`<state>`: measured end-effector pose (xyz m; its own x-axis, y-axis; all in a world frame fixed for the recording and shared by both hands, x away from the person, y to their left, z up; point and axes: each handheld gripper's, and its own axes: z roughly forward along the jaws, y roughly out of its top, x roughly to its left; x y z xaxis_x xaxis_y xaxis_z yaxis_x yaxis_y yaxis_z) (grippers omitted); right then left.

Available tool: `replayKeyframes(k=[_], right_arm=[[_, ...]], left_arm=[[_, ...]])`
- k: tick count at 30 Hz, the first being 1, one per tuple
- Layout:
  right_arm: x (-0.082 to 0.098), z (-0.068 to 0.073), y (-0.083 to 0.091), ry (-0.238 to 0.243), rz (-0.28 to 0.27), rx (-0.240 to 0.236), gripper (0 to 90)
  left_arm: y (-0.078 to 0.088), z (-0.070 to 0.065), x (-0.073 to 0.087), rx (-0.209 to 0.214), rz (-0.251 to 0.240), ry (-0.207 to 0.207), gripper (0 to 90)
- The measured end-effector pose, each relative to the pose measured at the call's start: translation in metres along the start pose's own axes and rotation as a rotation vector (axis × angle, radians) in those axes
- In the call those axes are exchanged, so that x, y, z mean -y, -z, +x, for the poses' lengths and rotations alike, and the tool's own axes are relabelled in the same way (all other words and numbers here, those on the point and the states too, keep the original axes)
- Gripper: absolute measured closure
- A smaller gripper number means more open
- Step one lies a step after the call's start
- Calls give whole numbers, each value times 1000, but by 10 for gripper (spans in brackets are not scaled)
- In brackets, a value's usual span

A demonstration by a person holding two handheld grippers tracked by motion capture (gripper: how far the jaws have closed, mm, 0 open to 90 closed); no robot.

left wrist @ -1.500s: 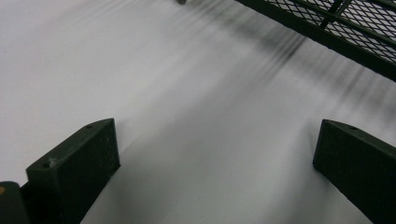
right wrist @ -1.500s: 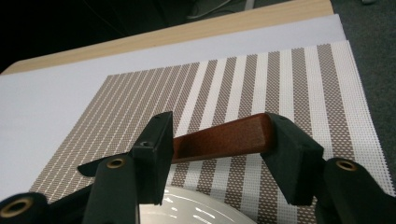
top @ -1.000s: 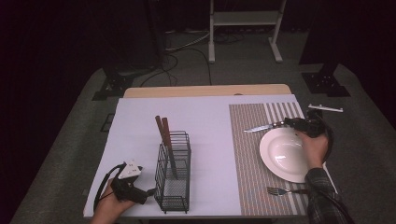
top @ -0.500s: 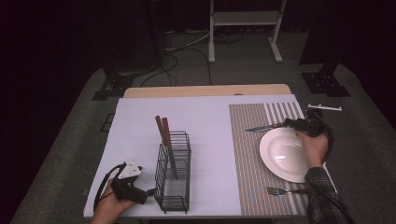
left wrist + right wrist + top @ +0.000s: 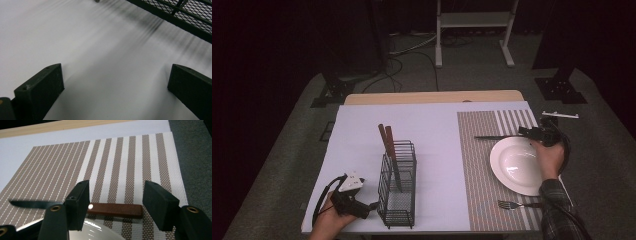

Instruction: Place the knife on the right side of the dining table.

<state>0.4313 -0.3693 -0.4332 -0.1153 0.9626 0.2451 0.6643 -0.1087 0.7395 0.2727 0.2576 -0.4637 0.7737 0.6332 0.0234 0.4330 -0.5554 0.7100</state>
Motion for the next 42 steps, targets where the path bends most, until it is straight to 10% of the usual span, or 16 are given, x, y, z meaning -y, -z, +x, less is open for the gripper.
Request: replayKeyframes(k=[12,22,42], right_arm=[[3,6,8,10,-29,-39,341],[2,18,19,86,-60,-94,121],[21,115,44,322,-5,-271,11]], left_arm=[[0,0,0,2,1,0,0],[0,0,0,1,0,0,0],[0,0,0,0,2,0,0]])
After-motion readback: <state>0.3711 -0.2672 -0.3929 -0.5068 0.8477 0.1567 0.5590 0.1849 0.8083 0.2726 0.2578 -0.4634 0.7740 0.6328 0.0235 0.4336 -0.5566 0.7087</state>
